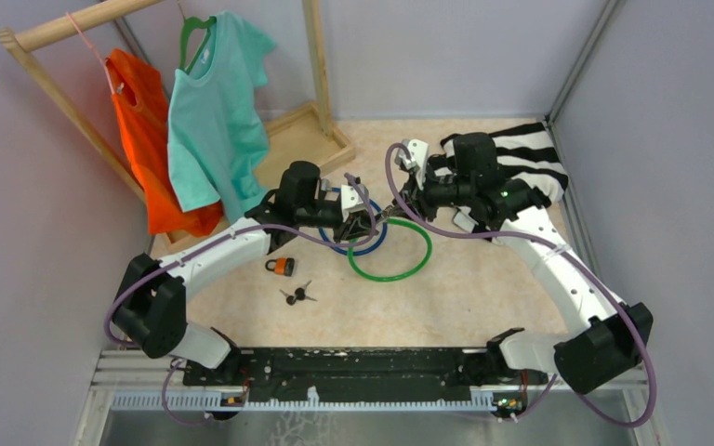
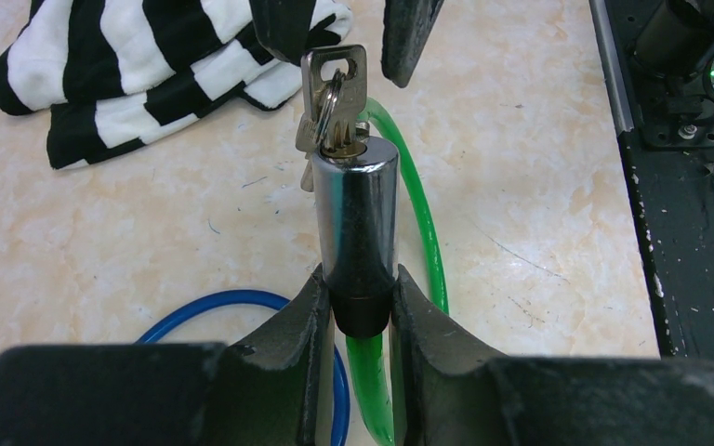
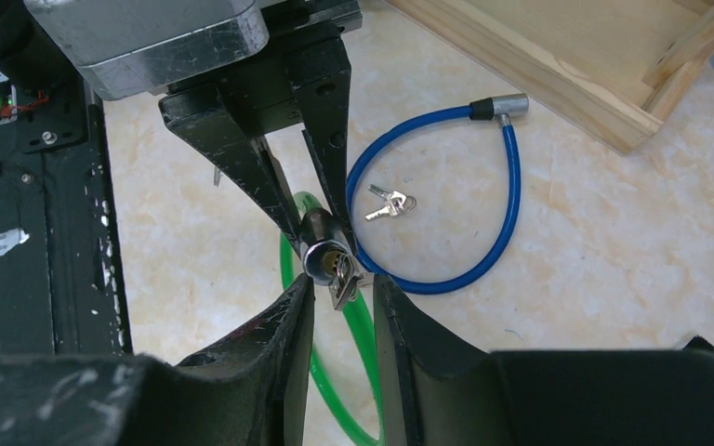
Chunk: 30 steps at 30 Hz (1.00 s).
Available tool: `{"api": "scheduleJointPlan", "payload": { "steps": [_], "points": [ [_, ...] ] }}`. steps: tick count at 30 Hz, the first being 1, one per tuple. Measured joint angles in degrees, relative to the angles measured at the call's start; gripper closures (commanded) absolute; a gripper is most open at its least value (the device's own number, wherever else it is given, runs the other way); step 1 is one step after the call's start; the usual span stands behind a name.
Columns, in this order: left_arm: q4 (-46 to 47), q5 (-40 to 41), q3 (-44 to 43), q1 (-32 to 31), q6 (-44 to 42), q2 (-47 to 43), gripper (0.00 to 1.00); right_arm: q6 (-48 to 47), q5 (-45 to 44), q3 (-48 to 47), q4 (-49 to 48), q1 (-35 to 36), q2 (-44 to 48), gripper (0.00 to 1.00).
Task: Lock with the key
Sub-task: Lock the lock.
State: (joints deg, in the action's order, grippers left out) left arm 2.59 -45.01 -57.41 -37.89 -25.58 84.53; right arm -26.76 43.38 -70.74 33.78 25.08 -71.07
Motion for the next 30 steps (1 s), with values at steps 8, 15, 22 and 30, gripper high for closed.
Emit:
{"api": "scheduleJointPlan", "payload": {
  "steps": [8,15,22,30],
  "points": [
    [-0.02,0.0,0.0,0.0,-0.04,0.0,1.0,-0.5,-0.15,-0.63,0.28,0.44,-0.92,0.74],
    [-0.02,-0.02,0.0,0.0,-0.2,0.0,1.0,-1.4,-0.44,-0.63,0.37,0.81,-1.99,0.79],
    [-0.22,-0.07,0.0,0.02,-0.66,0.0,1.0,-3.85,-0.31,-0.63,0.63,1.07,-2.56,0.89],
    [-1.07,-0.98,0.0,0.04,-2.19,-0.02,1.0,-11.08,1.51,-0.63,2.29,1.16,-2.56,0.97]
  ]
}}
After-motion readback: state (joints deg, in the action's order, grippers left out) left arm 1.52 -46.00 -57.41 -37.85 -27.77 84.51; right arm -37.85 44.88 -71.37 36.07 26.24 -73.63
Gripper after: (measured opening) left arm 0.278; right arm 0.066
